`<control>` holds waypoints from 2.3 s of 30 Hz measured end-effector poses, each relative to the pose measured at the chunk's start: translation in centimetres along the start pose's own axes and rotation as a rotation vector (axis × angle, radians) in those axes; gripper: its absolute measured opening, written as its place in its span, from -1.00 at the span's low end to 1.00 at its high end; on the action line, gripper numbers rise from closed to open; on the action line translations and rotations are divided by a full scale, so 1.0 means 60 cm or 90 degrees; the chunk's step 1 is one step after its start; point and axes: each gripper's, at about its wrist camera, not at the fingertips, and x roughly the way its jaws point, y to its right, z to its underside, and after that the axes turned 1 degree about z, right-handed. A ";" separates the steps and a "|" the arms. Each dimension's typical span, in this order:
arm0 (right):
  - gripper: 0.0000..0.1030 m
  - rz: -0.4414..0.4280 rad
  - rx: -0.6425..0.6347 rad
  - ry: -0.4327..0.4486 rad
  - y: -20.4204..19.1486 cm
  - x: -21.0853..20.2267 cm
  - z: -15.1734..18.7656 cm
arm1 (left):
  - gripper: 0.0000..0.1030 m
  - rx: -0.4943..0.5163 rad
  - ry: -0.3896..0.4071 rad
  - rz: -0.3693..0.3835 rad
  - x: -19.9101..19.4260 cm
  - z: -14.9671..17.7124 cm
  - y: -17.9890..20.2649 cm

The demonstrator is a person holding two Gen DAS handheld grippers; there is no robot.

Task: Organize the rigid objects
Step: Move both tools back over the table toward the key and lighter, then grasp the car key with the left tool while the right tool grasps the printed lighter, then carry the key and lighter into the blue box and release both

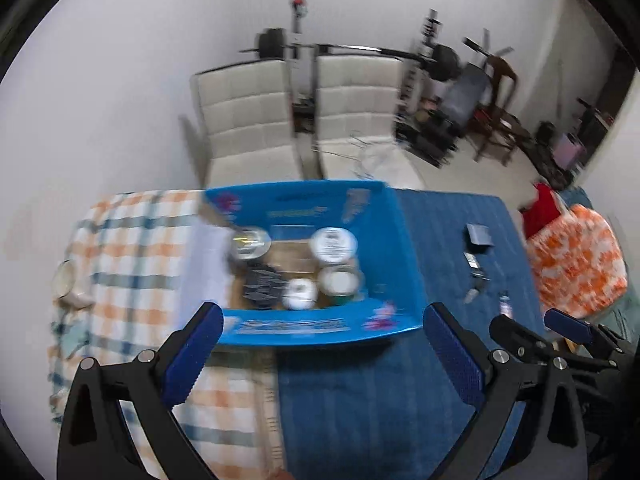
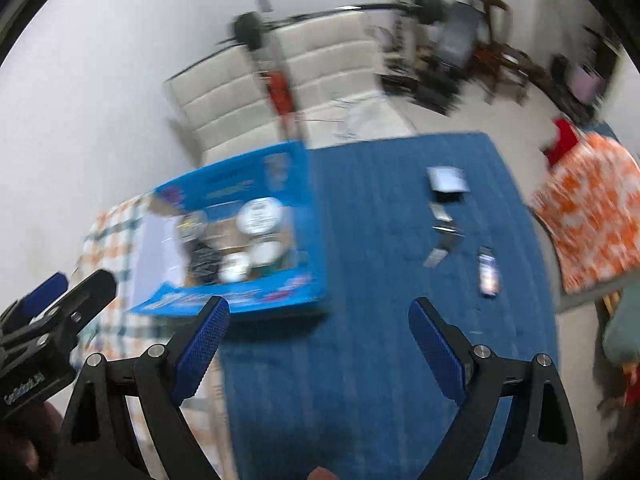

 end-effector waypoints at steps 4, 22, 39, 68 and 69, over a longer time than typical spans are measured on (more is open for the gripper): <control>0.81 0.075 0.072 -0.021 0.154 0.047 -0.038 | 0.99 0.028 -0.033 0.068 0.076 -0.017 0.119; -0.27 0.151 0.043 -0.190 0.410 0.419 -0.064 | 0.70 0.181 -0.278 0.045 0.495 0.017 0.413; -0.46 0.146 0.138 -0.197 0.496 0.398 -0.059 | -0.42 0.220 -0.293 0.057 0.561 0.006 0.494; -0.47 0.042 0.021 0.012 0.203 0.058 -0.101 | -0.43 0.011 -0.075 0.212 0.162 -0.055 0.209; -0.47 0.036 0.013 0.017 0.183 0.053 -0.099 | -0.43 0.006 -0.068 0.203 0.158 -0.057 0.194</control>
